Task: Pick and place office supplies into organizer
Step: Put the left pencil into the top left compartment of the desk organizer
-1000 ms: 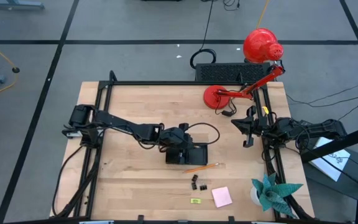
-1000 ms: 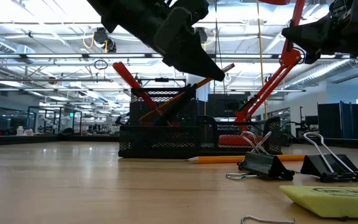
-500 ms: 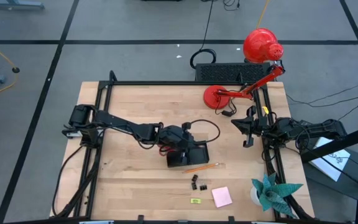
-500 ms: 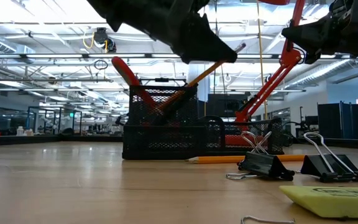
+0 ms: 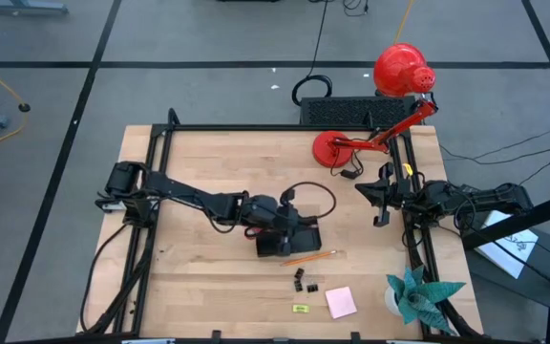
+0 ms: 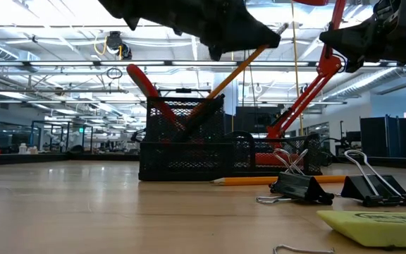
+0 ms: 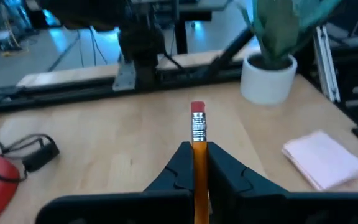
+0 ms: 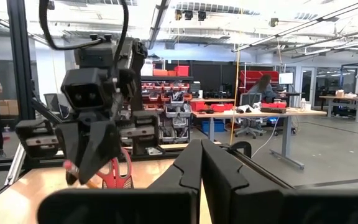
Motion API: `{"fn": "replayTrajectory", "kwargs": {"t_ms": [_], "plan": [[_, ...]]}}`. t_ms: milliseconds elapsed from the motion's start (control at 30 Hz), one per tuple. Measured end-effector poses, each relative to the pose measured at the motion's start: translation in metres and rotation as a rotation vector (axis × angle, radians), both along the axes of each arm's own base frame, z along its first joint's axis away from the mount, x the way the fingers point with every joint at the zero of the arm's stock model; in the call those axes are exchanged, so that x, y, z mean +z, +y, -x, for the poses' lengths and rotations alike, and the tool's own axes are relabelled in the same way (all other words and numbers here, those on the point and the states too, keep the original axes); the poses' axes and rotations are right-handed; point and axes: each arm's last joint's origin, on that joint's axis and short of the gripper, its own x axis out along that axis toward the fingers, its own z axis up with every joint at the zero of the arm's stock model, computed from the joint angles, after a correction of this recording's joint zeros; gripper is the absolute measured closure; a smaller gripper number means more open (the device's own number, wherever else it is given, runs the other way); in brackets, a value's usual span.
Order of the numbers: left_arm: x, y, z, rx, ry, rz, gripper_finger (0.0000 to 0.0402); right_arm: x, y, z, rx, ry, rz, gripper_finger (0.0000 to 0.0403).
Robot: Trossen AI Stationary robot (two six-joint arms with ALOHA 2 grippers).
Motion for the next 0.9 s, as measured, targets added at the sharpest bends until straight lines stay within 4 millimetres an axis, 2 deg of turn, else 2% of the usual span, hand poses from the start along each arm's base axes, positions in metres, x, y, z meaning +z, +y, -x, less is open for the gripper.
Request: {"fn": "replayTrajectory", "kwargs": {"t_ms": [100,300,533,767,900], "plan": [[0.0047,-0.0013,-0.0012,-0.003,-0.05,0.007,0.0391,0.0,0.0,0.0,0.001,0.0,0.0,0.0399],[0.0053,-0.0008,-0.0014,0.018,-0.059,0.002,0.0366,0.0,0.0,0.0,0.001,0.0,0.0,0.0399],[0.0065,-0.0007,-0.0017,0.018,-0.072,-0.001,0.0391,0.0,0.0,0.0,0.001,0.0,0.0,0.0399],[0.0055,0.0,-0.0013,0.045,-0.07,-0.016,0.0369,-0.0004,0.0,-0.0001,0.001,0.004,0.001,0.0399],[0.0084,-0.0002,-0.0019,0.05,-0.101,0.007,0.0381,-0.0004,0.0,-0.0001,-0.001,0.006,0.009,0.0399]]}}
